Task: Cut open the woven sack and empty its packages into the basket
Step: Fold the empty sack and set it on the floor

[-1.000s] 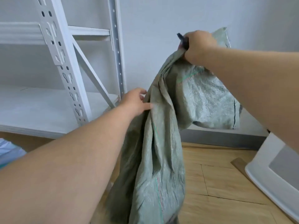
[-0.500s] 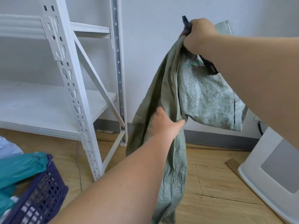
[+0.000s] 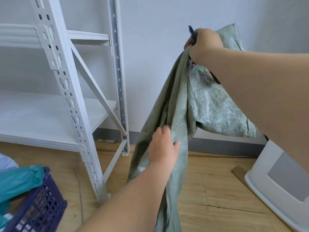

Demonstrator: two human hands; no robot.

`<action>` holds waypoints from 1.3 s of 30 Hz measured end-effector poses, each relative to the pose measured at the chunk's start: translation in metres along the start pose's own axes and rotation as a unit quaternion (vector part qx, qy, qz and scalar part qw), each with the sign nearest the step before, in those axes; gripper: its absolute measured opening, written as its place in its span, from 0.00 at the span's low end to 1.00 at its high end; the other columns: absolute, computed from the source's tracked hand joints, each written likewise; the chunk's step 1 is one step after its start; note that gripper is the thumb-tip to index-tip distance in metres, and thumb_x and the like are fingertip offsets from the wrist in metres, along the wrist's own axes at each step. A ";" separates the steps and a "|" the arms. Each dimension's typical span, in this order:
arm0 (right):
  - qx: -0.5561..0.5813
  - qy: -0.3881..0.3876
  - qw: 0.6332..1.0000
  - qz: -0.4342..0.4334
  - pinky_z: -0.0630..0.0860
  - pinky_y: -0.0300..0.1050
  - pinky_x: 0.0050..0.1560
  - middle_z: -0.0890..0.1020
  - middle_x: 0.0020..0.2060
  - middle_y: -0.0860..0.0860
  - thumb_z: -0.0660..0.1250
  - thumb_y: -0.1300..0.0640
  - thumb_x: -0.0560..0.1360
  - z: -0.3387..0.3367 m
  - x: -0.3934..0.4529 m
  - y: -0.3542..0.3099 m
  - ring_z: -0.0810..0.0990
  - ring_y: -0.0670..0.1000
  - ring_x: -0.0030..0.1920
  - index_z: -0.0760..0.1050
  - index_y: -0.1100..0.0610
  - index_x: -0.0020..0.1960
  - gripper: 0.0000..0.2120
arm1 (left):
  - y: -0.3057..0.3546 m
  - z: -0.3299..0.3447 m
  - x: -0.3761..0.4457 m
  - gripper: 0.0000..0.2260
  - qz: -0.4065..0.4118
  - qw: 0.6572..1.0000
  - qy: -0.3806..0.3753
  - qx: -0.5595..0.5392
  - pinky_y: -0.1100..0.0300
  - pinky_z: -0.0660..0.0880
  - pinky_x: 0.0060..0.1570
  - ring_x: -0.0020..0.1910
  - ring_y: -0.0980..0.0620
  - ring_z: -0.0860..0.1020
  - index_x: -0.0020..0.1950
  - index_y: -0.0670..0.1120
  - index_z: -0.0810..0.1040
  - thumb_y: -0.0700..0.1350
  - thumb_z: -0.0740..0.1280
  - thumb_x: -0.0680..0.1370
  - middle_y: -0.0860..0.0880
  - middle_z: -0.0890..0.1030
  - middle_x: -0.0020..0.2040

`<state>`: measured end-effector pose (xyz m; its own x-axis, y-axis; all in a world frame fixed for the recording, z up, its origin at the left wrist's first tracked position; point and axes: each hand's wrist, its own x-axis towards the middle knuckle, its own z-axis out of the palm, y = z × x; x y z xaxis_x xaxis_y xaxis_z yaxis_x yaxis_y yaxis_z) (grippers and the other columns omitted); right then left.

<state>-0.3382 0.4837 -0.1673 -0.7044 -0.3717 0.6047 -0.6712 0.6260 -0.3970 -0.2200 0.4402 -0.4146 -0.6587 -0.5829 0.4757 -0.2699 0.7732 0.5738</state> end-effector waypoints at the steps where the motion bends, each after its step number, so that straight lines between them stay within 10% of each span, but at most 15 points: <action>1: 0.002 0.002 1.000 0.000 0.80 0.51 0.51 0.82 0.54 0.50 0.57 0.66 0.72 -0.001 -0.001 0.000 0.81 0.54 0.52 0.80 0.56 0.54 0.17 | 0.002 0.000 -0.001 0.13 -0.022 0.999 -0.039 -0.006 0.53 0.76 0.52 0.56 0.48 0.75 0.58 0.47 0.73 0.51 0.66 0.77 0.50 0.74 0.56; 4: 0.017 0.023 1.000 0.012 0.79 0.49 0.49 0.82 0.54 0.51 0.56 0.64 0.72 -0.001 -0.002 0.007 0.80 0.55 0.52 0.79 0.55 0.55 0.18 | 0.001 0.007 -0.001 0.11 -0.081 0.968 -0.154 -0.180 0.55 0.75 0.54 0.53 0.50 0.77 0.59 0.49 0.76 0.51 0.62 0.79 0.51 0.79 0.56; 7: 0.017 0.024 0.999 0.024 0.77 0.45 0.48 0.82 0.54 0.51 0.57 0.62 0.74 0.003 -0.007 0.018 0.80 0.55 0.52 0.79 0.56 0.56 0.16 | 0.000 0.005 -0.007 0.14 -0.176 0.822 -0.388 -0.379 0.47 0.73 0.62 0.56 0.49 0.79 0.60 0.50 0.76 0.56 0.61 0.79 0.51 0.82 0.56; 9: 0.010 0.020 0.999 0.024 0.79 0.47 0.51 0.81 0.55 0.52 0.57 0.62 0.74 0.008 -0.012 0.022 0.80 0.55 0.53 0.79 0.56 0.56 0.15 | -0.006 0.005 -0.007 0.19 -0.133 0.882 -0.371 -0.259 0.49 0.74 0.59 0.52 0.48 0.80 0.55 0.46 0.77 0.60 0.59 0.79 0.49 0.81 0.53; 12: 0.018 0.028 0.999 0.020 0.79 0.50 0.53 0.80 0.57 0.53 0.57 0.61 0.73 0.011 -0.013 0.024 0.80 0.56 0.53 0.78 0.55 0.56 0.16 | -0.014 0.005 -0.015 0.15 -0.051 0.991 -0.102 -0.070 0.55 0.74 0.48 0.48 0.49 0.75 0.47 0.43 0.76 0.54 0.60 0.80 0.49 0.74 0.54; 16: 0.048 0.035 0.998 -0.008 0.78 0.49 0.52 0.78 0.57 0.54 0.58 0.63 0.73 0.007 -0.010 0.024 0.79 0.55 0.51 0.78 0.53 0.53 0.14 | -0.026 0.004 -0.020 0.07 0.013 0.989 0.146 0.006 0.52 0.76 0.55 0.58 0.49 0.71 0.48 0.47 0.80 0.50 0.69 0.75 0.49 0.72 0.59; 21: 0.085 0.037 0.994 -0.054 0.76 0.45 0.55 0.71 0.53 0.50 0.59 0.66 0.73 0.000 -0.011 0.024 0.74 0.51 0.51 0.79 0.54 0.53 0.15 | -0.041 -0.009 0.013 0.06 -0.110 0.993 0.014 -0.028 0.43 0.57 0.73 0.72 0.47 0.63 0.45 0.52 0.77 0.54 0.67 0.76 0.50 0.65 0.71; 24: 0.106 0.053 0.991 -0.055 0.77 0.46 0.50 0.73 0.53 0.50 0.57 0.67 0.71 0.000 -0.012 0.028 0.77 0.52 0.51 0.79 0.53 0.50 0.16 | -0.048 -0.024 0.031 0.09 -0.104 0.968 -0.202 -0.109 0.52 0.71 0.60 0.57 0.48 0.78 0.51 0.48 0.78 0.53 0.67 0.77 0.50 0.79 0.54; 27: -0.036 0.041 0.998 -0.032 0.69 0.44 0.46 0.74 0.60 0.54 0.56 0.67 0.73 0.005 -0.013 0.039 0.75 0.56 0.53 0.78 0.54 0.54 0.18 | -0.050 -0.036 0.030 0.12 -0.132 0.873 -0.401 -0.244 0.65 0.71 0.42 0.48 0.59 0.79 0.59 0.50 0.78 0.50 0.69 0.77 0.54 0.81 0.53; 31: -0.130 -0.138 0.982 -0.015 0.70 0.44 0.48 0.70 0.66 0.55 0.64 0.62 0.76 0.019 -0.025 0.050 0.75 0.57 0.52 0.73 0.53 0.66 0.19 | -0.073 -0.011 0.024 0.12 -0.230 0.912 -0.216 -0.261 0.54 0.73 0.56 0.53 0.52 0.77 0.60 0.49 0.72 0.49 0.66 0.78 0.50 0.78 0.57; 36: -0.088 -0.291 0.953 0.003 0.79 0.46 0.49 0.71 0.59 0.49 0.65 0.60 0.77 0.048 -0.052 0.046 0.82 0.55 0.43 0.72 0.45 0.69 0.22 | -0.068 0.004 0.004 0.18 -0.311 0.854 -0.351 -0.224 0.51 0.68 0.63 0.63 0.44 0.73 0.72 0.43 0.67 0.41 0.61 0.81 0.45 0.73 0.66; 39: -0.138 -0.261 0.955 0.023 0.78 0.47 0.51 0.77 0.49 0.51 0.68 0.57 0.74 0.063 -0.067 0.054 0.78 0.56 0.42 0.77 0.56 0.55 0.10 | -0.059 0.001 0.000 0.07 -0.320 0.847 -0.312 -0.289 0.50 0.74 0.57 0.49 0.45 0.76 0.55 0.44 0.75 0.41 0.57 0.83 0.42 0.77 0.54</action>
<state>-0.3422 0.4991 -0.2725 -0.7989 -0.5861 0.1352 -0.6015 0.7795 -0.1747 -0.2046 0.3947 -0.4491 -0.7990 -0.4519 -0.3968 -0.4413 -0.0078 0.8973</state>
